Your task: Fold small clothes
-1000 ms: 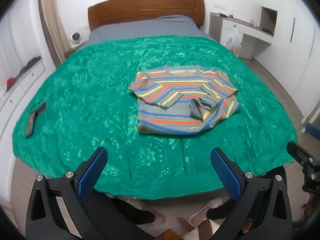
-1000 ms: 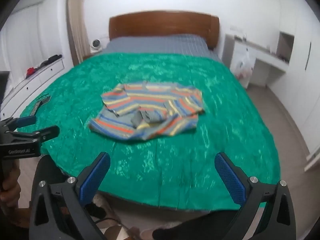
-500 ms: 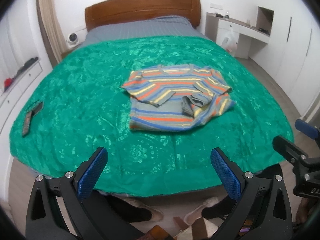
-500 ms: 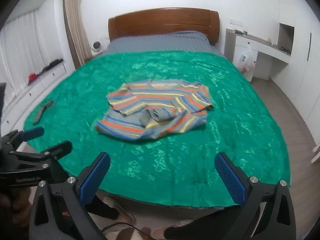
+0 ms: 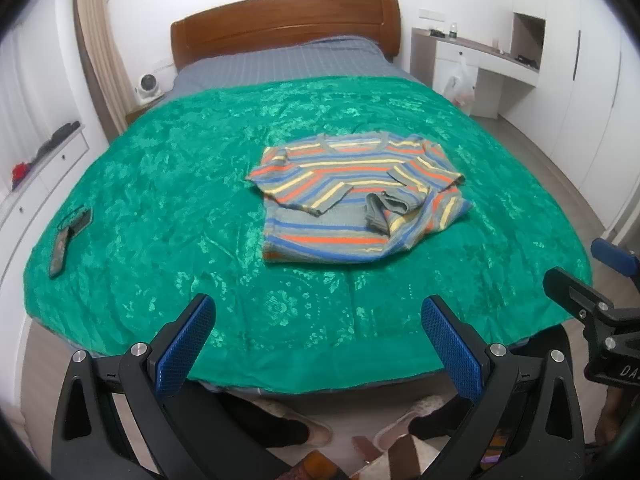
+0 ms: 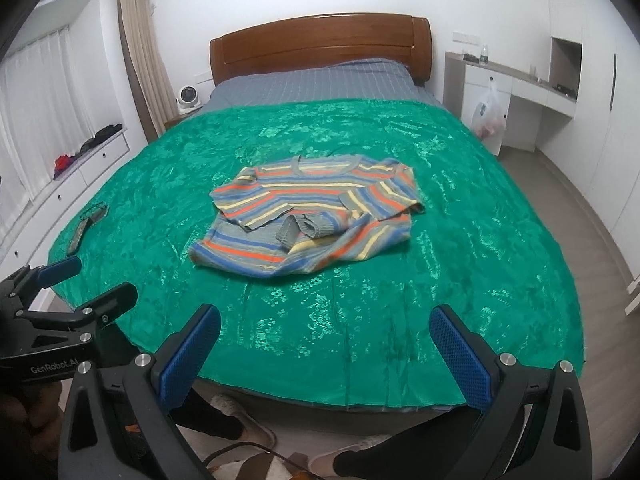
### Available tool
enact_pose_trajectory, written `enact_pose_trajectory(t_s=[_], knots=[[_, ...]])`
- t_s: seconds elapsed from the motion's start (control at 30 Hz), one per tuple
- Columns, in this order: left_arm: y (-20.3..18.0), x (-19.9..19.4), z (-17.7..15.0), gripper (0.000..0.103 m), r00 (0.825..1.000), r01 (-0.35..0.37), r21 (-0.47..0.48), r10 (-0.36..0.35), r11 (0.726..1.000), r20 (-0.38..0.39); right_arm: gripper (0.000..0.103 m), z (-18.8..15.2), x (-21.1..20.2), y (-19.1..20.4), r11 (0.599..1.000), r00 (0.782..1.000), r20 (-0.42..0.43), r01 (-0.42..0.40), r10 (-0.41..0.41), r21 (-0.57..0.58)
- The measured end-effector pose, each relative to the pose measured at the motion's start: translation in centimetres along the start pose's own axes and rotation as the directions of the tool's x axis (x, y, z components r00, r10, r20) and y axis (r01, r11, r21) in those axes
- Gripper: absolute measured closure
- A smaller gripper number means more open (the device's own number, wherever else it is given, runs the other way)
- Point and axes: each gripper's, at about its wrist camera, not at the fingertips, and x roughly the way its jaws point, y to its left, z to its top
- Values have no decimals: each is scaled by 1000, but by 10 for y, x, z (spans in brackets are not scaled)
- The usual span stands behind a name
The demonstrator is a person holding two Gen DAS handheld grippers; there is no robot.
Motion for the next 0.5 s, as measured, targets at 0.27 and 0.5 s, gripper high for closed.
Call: enact_pose_trajectory(t_s=[0.27, 0.5], knots=[[1, 0, 0, 0, 1000, -2, 0, 2, 1000, 1, 0, -1, 2, 11, 999, 1000, -1, 10, -10, -39], [3, 0, -1, 0, 1000, 0, 1, 0, 1000, -1, 0, -2, 2, 13, 999, 1000, 4, 13, -13, -43]])
